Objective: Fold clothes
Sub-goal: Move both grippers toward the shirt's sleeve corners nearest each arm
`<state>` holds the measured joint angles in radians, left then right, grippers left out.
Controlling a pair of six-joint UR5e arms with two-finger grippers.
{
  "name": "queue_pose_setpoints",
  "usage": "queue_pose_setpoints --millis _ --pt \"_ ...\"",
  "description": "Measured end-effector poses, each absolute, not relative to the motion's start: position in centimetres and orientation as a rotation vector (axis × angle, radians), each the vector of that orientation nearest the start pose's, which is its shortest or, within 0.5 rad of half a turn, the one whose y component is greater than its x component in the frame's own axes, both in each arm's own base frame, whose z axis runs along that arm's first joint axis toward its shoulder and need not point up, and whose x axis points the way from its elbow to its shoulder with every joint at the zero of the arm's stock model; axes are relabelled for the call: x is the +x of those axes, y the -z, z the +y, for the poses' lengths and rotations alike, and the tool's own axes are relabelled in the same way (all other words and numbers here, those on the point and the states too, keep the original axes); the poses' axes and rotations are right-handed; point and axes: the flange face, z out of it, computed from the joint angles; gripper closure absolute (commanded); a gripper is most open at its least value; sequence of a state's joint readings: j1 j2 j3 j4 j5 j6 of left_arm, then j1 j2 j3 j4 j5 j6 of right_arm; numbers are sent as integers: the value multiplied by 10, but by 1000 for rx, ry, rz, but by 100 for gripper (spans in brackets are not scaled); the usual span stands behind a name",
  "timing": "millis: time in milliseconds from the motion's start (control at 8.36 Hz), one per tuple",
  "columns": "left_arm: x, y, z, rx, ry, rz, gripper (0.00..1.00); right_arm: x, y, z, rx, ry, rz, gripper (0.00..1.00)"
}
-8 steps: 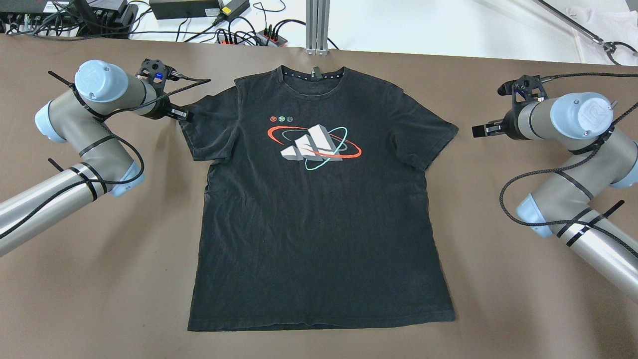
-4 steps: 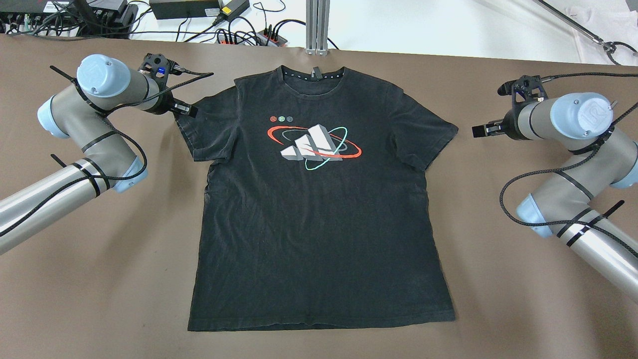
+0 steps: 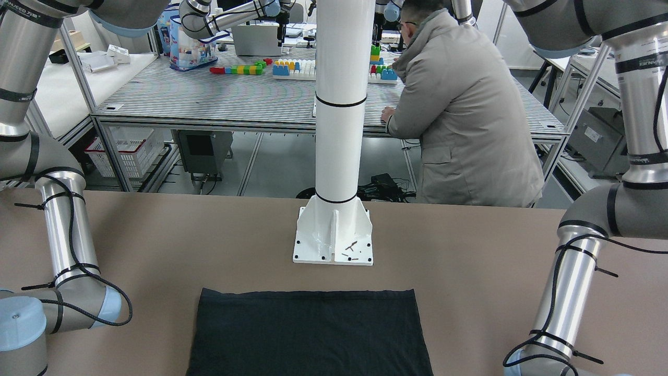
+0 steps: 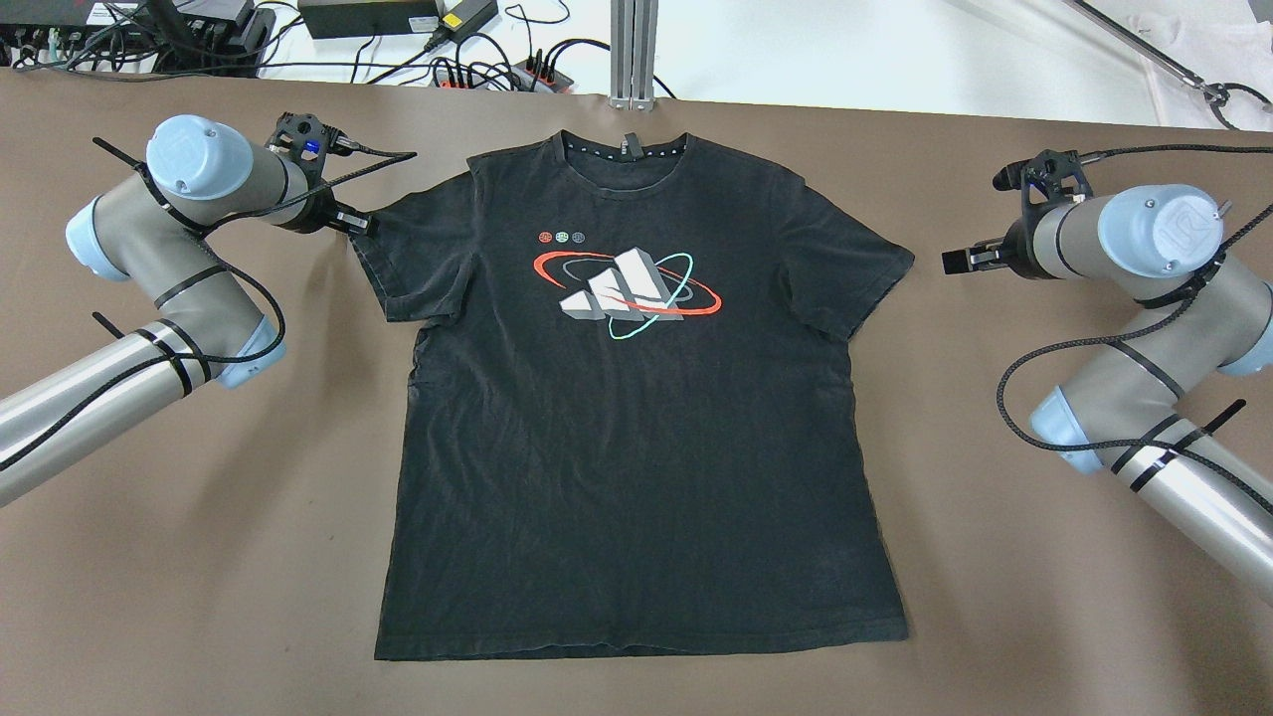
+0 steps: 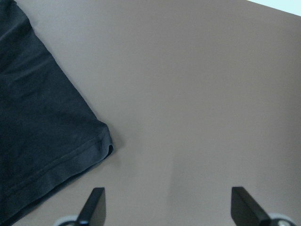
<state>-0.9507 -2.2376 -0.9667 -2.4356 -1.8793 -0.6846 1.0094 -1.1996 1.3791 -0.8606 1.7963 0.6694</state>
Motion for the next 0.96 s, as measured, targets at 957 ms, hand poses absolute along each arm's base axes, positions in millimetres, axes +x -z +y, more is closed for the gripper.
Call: queue_pose_setpoints --millis 957 --pt "372 -382 -707 571 3 893 100 -267 -473 -633 600 0 -684 6"
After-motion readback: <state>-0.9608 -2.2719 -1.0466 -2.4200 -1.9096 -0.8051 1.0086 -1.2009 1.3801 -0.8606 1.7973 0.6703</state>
